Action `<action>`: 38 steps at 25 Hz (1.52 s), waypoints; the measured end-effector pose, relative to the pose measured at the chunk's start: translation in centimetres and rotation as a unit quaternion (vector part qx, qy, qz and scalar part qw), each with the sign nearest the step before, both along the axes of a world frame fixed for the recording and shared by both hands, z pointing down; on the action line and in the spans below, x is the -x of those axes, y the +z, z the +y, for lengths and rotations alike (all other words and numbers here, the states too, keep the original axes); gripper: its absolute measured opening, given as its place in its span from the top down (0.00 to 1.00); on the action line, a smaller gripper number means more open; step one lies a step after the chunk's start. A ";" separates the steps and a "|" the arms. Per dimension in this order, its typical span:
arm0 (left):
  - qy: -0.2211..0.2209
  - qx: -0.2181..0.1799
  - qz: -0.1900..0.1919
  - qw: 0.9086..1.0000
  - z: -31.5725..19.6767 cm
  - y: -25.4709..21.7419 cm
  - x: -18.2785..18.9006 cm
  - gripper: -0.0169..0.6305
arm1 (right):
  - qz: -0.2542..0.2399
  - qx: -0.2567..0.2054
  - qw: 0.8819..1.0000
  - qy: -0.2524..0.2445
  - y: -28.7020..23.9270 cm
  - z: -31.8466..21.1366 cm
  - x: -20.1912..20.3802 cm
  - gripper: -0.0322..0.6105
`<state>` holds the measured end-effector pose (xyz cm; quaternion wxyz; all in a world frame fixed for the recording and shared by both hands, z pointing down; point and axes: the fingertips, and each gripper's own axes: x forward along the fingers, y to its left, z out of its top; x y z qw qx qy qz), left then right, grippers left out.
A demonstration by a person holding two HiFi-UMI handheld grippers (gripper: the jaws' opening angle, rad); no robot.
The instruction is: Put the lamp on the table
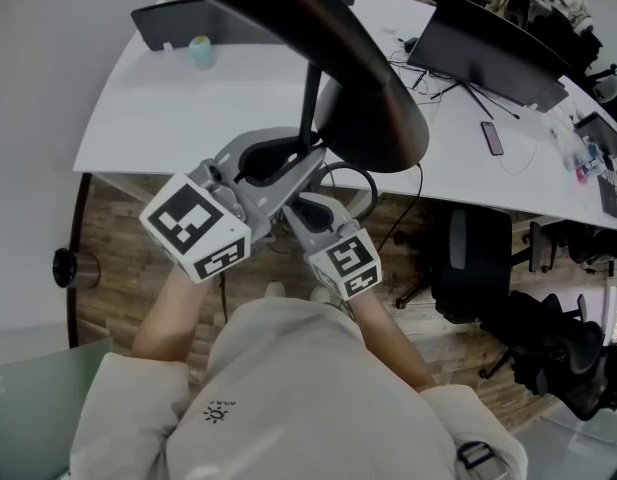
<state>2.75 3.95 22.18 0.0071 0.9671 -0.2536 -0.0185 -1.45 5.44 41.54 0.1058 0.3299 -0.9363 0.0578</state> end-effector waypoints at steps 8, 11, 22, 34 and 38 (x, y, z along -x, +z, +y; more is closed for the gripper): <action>-0.003 -0.002 0.001 1.000 0.1 0.0 2.4 0.91 | 0.004 -0.002 1.000 -0.003 0.0 0.1 2.3 0.88; -0.001 -0.003 0.003 1.000 0.3 0.1 3.4 0.91 | 0.005 -0.005 1.000 -0.002 0.0 0.2 3.2 0.88; 0.010 -0.011 0.011 1.000 1.1 -0.3 6.9 0.91 | 0.010 -0.015 1.000 0.010 -0.2 0.5 6.4 0.88; 0.017 -0.010 0.013 1.000 2.4 0.1 9.6 0.91 | 0.015 -0.013 1.000 0.014 0.1 1.8 9.1 0.88; 0.017 -0.013 0.012 1.000 2.5 0.1 10.2 0.91 | 0.015 -0.014 1.000 0.011 0.1 1.8 9.9 0.88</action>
